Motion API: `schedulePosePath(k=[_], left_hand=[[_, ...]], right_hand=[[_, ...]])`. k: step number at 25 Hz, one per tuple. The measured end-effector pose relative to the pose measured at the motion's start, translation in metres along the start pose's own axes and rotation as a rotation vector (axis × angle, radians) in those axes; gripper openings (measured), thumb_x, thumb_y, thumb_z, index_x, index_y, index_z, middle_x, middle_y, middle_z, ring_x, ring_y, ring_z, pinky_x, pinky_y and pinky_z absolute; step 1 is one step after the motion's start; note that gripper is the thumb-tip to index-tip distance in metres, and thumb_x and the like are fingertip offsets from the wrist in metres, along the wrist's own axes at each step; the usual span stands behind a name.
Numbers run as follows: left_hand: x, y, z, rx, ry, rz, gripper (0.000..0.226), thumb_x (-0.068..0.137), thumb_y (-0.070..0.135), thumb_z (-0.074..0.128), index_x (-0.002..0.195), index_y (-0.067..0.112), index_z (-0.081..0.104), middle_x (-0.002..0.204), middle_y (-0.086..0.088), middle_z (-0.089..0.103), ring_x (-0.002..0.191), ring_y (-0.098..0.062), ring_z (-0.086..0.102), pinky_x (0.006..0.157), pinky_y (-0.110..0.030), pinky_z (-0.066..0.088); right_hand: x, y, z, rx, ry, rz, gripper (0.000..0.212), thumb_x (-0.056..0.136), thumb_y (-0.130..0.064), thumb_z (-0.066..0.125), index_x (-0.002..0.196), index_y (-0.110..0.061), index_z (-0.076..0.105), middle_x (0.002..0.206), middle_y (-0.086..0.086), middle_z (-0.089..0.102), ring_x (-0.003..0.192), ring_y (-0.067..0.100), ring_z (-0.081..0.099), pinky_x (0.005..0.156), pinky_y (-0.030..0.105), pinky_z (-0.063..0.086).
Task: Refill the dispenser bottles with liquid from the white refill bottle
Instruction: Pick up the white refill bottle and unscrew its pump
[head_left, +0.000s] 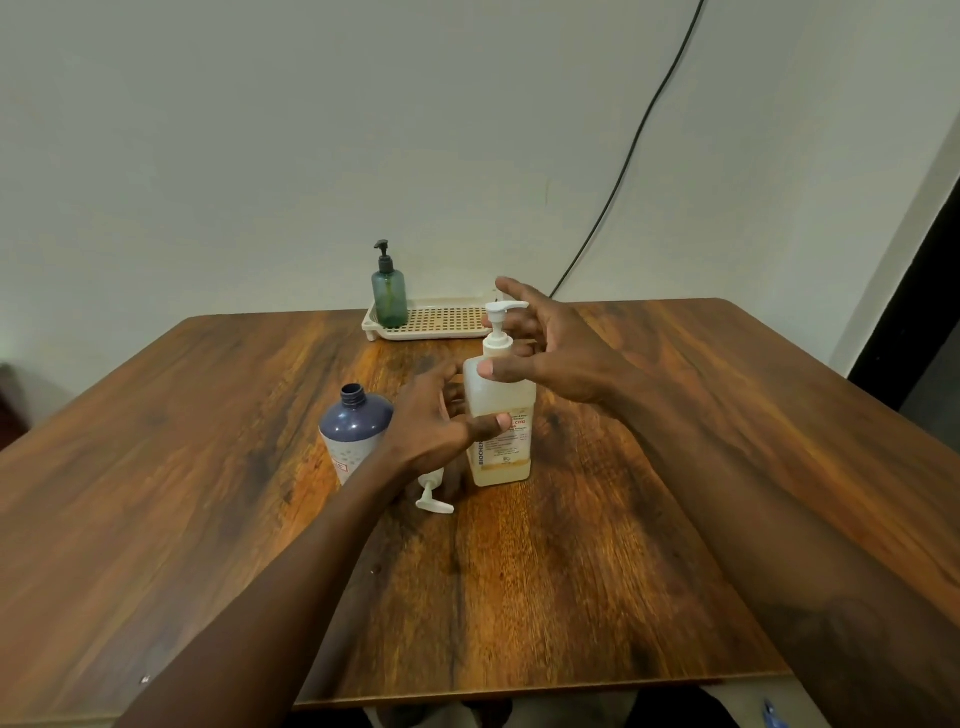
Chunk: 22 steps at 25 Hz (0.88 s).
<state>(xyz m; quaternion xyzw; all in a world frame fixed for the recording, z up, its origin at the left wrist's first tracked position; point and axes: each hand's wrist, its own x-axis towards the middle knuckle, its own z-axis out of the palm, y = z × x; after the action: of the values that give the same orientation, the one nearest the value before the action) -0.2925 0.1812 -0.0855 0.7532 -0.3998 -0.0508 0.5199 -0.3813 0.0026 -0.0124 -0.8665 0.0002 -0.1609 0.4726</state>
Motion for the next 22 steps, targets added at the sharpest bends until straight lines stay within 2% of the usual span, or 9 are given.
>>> schedulePosePath(k=[2, 4, 6, 10, 13, 16, 17, 19, 22], left_hand=[[0.001, 0.000, 0.002, 0.005, -0.001, -0.005, 0.077, 0.075, 0.039, 0.088, 0.140, 0.019, 0.054, 0.130, 0.003, 0.069, 0.119, -0.016, 0.067, 0.094, -0.029, 0.058], [0.002, 0.000, 0.003, -0.005, -0.003, -0.009, 0.075, 0.076, 0.036, 0.088, 0.141, 0.019, 0.053, 0.130, 0.002, 0.069, 0.118, -0.017, 0.068, 0.094, -0.032, 0.059], [0.003, -0.002, 0.003, -0.030, -0.003, -0.019, 0.077, 0.076, 0.036, 0.087, 0.142, 0.020, 0.052, 0.130, 0.002, 0.069, 0.118, -0.015, 0.067, 0.096, -0.038, 0.059], [0.002, -0.004, 0.007, -0.042, -0.002, -0.033, 0.077, 0.078, 0.031, 0.087, 0.145, 0.023, 0.049, 0.134, 0.002, 0.067, 0.123, -0.016, 0.064, 0.101, -0.040, 0.056], [0.000, -0.002, 0.011, -0.022, 0.017, -0.015, 0.076, 0.081, 0.033, 0.086, 0.146, 0.028, 0.047, 0.130, 0.009, 0.067, 0.116, -0.007, 0.065, 0.100, -0.036, 0.057], [-0.003, 0.003, 0.011, -0.047, 0.008, -0.003, 0.080, 0.084, 0.029, 0.084, 0.151, 0.035, 0.039, 0.126, 0.022, 0.062, 0.107, 0.008, 0.062, 0.088, -0.019, 0.057], [-0.004, 0.004, 0.010, -0.055, -0.002, -0.002, 0.081, 0.085, 0.029, 0.083, 0.151, 0.038, 0.037, 0.128, 0.020, 0.061, 0.110, 0.004, 0.062, 0.084, -0.016, 0.055], [-0.003, 0.005, 0.009, -0.048, -0.017, -0.016, 0.077, 0.086, 0.029, 0.082, 0.148, 0.039, 0.037, 0.131, 0.012, 0.060, 0.118, -0.010, 0.060, 0.082, -0.016, 0.051], [-0.001, 0.005, 0.010, -0.057, -0.056, -0.045, 0.073, 0.088, 0.027, 0.080, 0.146, 0.038, 0.037, 0.132, 0.011, 0.058, 0.125, -0.017, 0.055, 0.089, -0.023, 0.049]], right_hand=[[-0.001, -0.006, 0.007, -0.188, 0.219, -0.011, 0.085, 0.069, -0.058, 0.086, 0.139, -0.024, 0.053, 0.115, -0.004, 0.069, 0.097, 0.008, 0.066, 0.080, 0.022, 0.058], [-0.002, -0.007, 0.012, -0.250, 0.349, -0.062, 0.069, 0.067, -0.059, 0.087, 0.120, -0.021, 0.065, 0.093, -0.006, 0.070, 0.078, 0.006, 0.065, 0.068, 0.020, 0.056], [-0.002, -0.005, 0.011, -0.113, 0.296, -0.058, 0.059, 0.075, -0.039, 0.089, 0.124, -0.019, 0.064, 0.099, -0.001, 0.073, 0.086, 0.011, 0.070, 0.077, 0.026, 0.061], [-0.007, -0.007, -0.001, 0.150, 0.041, -0.010, 0.079, 0.089, -0.004, 0.072, 0.153, -0.030, 0.034, 0.128, 0.002, 0.071, 0.113, 0.011, 0.068, 0.090, 0.026, 0.057], [-0.010, -0.011, 0.002, -0.097, 0.115, -0.043, 0.078, 0.082, -0.033, 0.083, 0.149, -0.027, 0.043, 0.139, 0.001, 0.063, 0.120, 0.012, 0.062, 0.093, 0.029, 0.056], [-0.012, -0.008, 0.008, -0.294, 0.344, -0.035, 0.064, 0.065, -0.058, 0.088, 0.112, -0.021, 0.066, 0.102, -0.007, 0.070, 0.090, 0.006, 0.066, 0.075, 0.024, 0.058], [-0.011, -0.008, 0.008, -0.282, 0.366, -0.031, 0.055, 0.066, -0.055, 0.089, 0.104, -0.021, 0.069, 0.093, -0.009, 0.070, 0.083, 0.006, 0.066, 0.070, 0.023, 0.058], [-0.012, -0.010, 0.005, -0.204, 0.305, -0.032, 0.038, 0.077, -0.037, 0.087, 0.107, -0.020, 0.071, 0.093, -0.011, 0.070, 0.082, 0.006, 0.067, 0.071, 0.019, 0.056], [-0.015, -0.012, -0.002, -0.040, 0.143, -0.024, 0.054, 0.091, 0.000, 0.065, 0.140, -0.021, 0.056, 0.126, 0.000, 0.069, 0.116, 0.009, 0.063, 0.085, 0.020, 0.054]])
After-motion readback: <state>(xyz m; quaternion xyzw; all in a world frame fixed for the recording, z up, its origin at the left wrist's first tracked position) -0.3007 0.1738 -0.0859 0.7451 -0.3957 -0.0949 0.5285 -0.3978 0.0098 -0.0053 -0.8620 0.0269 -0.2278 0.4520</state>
